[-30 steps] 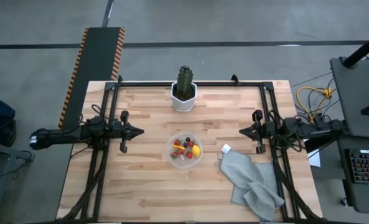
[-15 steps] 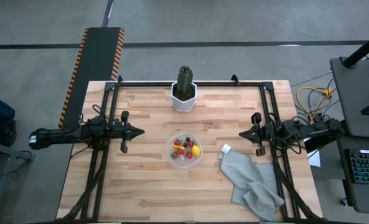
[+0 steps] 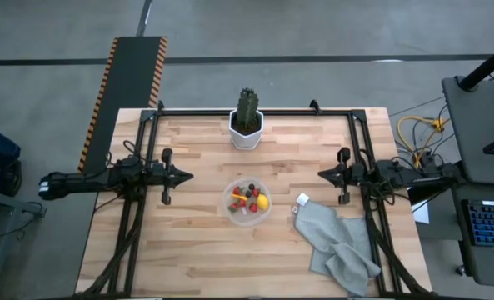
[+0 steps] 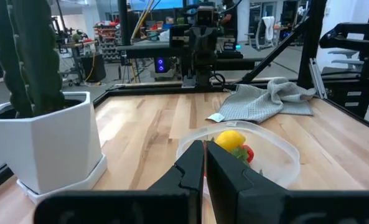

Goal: Pick and placing Produce into tupperware
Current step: Return to Home Position

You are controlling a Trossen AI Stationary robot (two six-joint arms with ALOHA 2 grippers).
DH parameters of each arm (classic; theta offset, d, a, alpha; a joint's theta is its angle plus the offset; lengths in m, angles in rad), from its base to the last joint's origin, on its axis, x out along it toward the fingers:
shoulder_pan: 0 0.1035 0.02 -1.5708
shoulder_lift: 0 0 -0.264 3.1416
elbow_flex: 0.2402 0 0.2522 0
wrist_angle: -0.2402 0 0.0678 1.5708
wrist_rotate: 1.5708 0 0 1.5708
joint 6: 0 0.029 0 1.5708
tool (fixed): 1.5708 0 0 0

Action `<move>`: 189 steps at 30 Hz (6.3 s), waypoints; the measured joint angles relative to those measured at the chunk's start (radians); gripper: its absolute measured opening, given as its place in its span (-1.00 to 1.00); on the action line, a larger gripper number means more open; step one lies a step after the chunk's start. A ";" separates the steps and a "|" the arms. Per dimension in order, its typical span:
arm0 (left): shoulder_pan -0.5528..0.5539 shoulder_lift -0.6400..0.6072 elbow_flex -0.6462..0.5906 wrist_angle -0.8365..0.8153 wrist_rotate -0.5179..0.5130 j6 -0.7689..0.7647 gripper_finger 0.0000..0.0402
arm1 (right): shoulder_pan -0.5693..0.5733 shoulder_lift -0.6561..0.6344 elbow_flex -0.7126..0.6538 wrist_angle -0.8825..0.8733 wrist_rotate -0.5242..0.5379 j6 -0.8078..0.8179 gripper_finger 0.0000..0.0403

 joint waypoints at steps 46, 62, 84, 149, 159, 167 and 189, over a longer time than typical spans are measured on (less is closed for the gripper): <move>0.013 0.021 -0.005 0.059 0.042 0.028 -1.00 | -0.081 0.065 0.001 -0.045 -0.006 0.023 -0.96; 0.013 0.020 -0.005 0.059 0.038 0.027 -1.00 | -0.081 0.068 0.001 -0.045 -0.006 0.015 -0.96; 0.013 0.021 -0.006 0.059 0.039 0.026 -1.00 | -0.081 0.068 0.001 -0.045 -0.006 0.121 -0.96; 0.013 0.021 -0.006 0.059 0.042 0.026 -1.00 | -0.081 0.068 0.001 -0.045 -0.006 0.120 -0.96; 0.013 0.021 -0.006 0.058 0.041 0.027 -1.00 | -0.081 0.068 0.001 -0.044 -0.006 0.120 -0.96; 0.013 0.021 -0.005 0.058 0.037 0.027 -1.00 | -0.081 0.068 0.001 -0.044 -0.006 0.120 -0.96; 0.013 0.020 -0.006 0.058 0.042 0.026 -1.00 | -0.081 0.068 0.001 -0.044 -0.006 0.120 -0.96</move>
